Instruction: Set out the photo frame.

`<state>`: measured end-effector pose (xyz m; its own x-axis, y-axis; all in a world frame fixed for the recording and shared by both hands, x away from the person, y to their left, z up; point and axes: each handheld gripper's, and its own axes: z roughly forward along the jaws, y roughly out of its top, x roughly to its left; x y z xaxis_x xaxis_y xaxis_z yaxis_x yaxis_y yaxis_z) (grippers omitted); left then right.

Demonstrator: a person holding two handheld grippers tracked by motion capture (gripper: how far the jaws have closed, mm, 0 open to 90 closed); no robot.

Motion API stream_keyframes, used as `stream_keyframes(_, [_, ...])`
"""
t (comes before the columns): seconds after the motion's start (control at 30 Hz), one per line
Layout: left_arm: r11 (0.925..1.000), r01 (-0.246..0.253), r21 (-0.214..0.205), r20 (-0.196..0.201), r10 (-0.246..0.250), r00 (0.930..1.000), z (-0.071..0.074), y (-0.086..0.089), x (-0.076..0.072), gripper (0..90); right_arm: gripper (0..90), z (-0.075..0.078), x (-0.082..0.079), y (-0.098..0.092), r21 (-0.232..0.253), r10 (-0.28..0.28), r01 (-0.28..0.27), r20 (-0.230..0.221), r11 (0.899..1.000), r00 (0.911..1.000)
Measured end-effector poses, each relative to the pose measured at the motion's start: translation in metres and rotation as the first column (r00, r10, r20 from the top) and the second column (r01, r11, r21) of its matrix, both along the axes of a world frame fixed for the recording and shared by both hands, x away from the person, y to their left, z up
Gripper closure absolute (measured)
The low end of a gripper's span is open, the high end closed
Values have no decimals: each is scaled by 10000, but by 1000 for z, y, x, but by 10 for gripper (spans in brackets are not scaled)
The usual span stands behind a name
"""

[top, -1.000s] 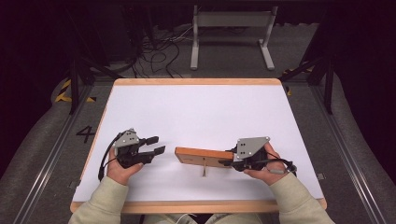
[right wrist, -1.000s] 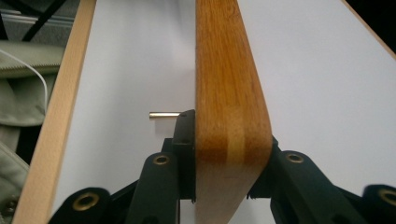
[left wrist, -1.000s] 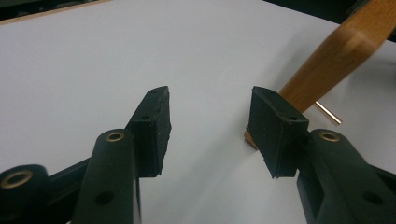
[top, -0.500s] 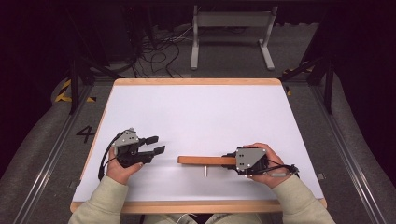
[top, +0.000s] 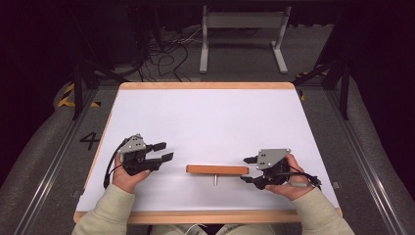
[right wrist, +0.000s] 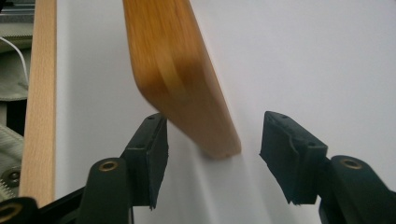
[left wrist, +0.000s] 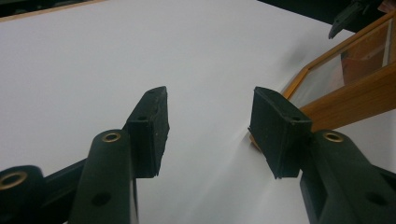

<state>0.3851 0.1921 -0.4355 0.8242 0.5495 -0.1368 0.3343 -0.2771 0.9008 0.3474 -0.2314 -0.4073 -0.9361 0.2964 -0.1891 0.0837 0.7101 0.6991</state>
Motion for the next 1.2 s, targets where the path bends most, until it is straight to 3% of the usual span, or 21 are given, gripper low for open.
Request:
stream_keyframes(0.07, [10000, -13, 9, 35, 13, 10000, 0, 0, 1, 470, 470, -1, -2, -5, -31, -306, 305, -318, 9995, 9990])
stream_keyframes(0.27, [9999, -115, -18, 63, 115, 9999, 0, -1, 2, 462, 624, -5, -5, -13, -231, -715, 700, -715, 9973, 9949])
stream_keyframes(0.4, [9999, -149, 11, 51, 149, 9999, 0, -1, 2, 461, 722, -8, -6, -14, -445, -731, 693, -915, 9966, 9931])
stream_keyframes(0.57, [9997, -241, 88, 6, 241, 9997, 0, -1, 2, 461, 900, -12, -9, -9, -830, -420, 309, -1357, 9961, 9899])
stream_keyframes(0.87, [9993, -323, 168, -38, 324, 9995, 0, -1, 2, 459, 900, -19, -8, -1, -936, -377, 227, -1626, 9954, 9860])
stream_keyframes(1.2, [9989, -404, 239, -64, 405, 9992, 0, -1, 2, 456, 900, -25, -3, 8, -611, -684, 578, -1884, 9965, 9797])
